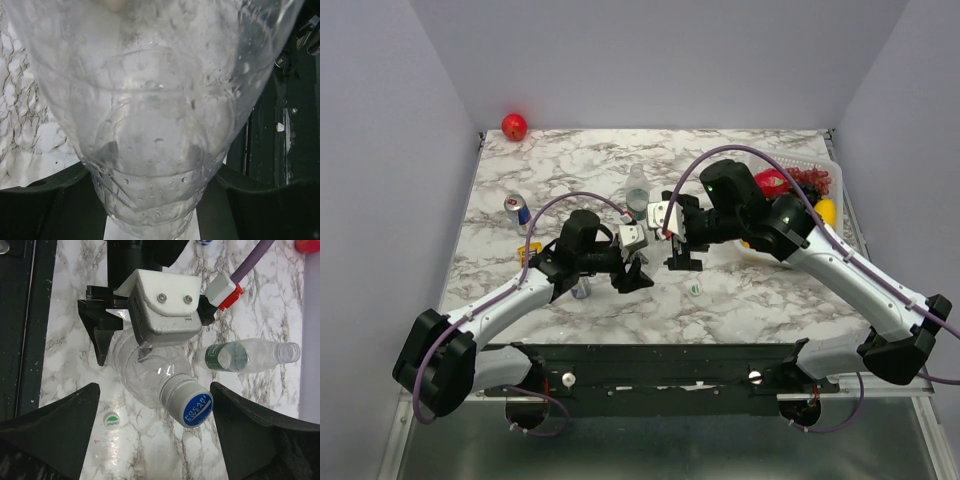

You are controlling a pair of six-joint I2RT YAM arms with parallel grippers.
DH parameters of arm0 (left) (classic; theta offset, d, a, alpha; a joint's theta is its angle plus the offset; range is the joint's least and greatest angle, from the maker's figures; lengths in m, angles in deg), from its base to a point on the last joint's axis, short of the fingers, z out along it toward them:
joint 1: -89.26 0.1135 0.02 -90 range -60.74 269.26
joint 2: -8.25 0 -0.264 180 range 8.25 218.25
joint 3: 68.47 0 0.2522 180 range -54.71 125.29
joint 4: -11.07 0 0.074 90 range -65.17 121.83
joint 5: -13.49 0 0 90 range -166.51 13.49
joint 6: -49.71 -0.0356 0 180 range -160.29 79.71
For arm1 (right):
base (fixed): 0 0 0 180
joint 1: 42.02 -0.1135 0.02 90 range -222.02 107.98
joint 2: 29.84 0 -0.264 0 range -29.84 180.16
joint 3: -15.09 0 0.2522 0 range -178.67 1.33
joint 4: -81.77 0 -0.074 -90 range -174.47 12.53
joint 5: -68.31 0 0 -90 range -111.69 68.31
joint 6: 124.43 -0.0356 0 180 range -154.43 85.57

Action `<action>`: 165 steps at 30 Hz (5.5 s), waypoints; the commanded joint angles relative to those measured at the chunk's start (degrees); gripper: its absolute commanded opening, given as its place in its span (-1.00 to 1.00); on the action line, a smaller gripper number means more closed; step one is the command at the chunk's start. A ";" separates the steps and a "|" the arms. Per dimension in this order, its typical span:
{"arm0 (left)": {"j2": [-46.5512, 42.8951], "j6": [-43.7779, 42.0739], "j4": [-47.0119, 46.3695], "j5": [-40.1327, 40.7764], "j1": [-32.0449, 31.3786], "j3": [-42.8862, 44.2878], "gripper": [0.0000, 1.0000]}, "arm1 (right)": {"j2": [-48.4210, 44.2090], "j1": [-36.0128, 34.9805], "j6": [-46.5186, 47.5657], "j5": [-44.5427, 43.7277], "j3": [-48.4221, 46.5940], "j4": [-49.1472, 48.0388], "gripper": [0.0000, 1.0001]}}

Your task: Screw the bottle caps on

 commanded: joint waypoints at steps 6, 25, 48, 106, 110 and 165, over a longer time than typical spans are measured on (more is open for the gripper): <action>-0.44 7.94 -8.13 1.98 2.38 0.44 -1.00 | -2.92 0.10 -7.56 -3.25 1.25 13.20 0.93; -1.58 -29.14 21.04 -1.80 1.24 6.15 -1.00 | -8.98 8.54 11.93 6.32 -3.69 18.04 0.85; -1.41 -28.01 21.84 -0.48 -1.66 9.58 -1.00 | -9.78 0.54 20.65 3.52 7.22 8.02 0.34; -2.47 -21.33 16.66 8.48 -6.23 9.57 -1.00 | -7.05 16.72 20.89 19.61 1.86 17.16 0.48; -2.29 -22.46 16.92 8.31 -6.23 9.84 -1.00 | -6.00 15.22 19.51 18.55 1.77 15.50 0.47; -1.93 8.38 -5.66 13.93 -5.97 3.34 -1.00 | 9.47 20.84 -45.10 23.12 -7.81 -4.28 0.28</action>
